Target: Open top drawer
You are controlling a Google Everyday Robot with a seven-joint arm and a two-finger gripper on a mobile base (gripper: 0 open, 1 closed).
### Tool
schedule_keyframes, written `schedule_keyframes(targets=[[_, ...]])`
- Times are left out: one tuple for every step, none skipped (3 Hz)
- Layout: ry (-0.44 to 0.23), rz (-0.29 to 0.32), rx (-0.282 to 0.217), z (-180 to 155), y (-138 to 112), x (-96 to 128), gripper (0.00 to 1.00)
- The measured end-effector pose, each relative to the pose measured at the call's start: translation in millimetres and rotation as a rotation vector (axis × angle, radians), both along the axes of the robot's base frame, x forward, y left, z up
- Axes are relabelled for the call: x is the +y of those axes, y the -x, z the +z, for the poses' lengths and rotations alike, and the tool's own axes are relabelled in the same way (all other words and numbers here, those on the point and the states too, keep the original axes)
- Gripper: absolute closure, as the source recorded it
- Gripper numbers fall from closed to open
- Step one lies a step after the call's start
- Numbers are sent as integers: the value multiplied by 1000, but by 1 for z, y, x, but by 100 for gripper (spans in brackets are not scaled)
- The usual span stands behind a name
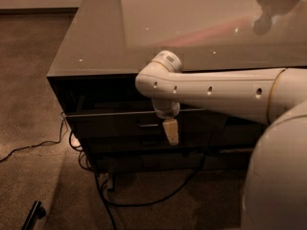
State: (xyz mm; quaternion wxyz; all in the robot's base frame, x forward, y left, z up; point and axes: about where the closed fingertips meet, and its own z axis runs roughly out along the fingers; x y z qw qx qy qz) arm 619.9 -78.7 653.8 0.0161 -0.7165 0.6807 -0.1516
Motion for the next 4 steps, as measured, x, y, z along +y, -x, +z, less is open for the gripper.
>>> schedule_keyframes(targets=[[48, -8, 11, -12, 28, -11, 19], [82, -15, 26, -18, 64, -22, 42], [89, -18, 30, -14, 74, -25, 64], [89, -19, 30, -11, 74, -25, 88]])
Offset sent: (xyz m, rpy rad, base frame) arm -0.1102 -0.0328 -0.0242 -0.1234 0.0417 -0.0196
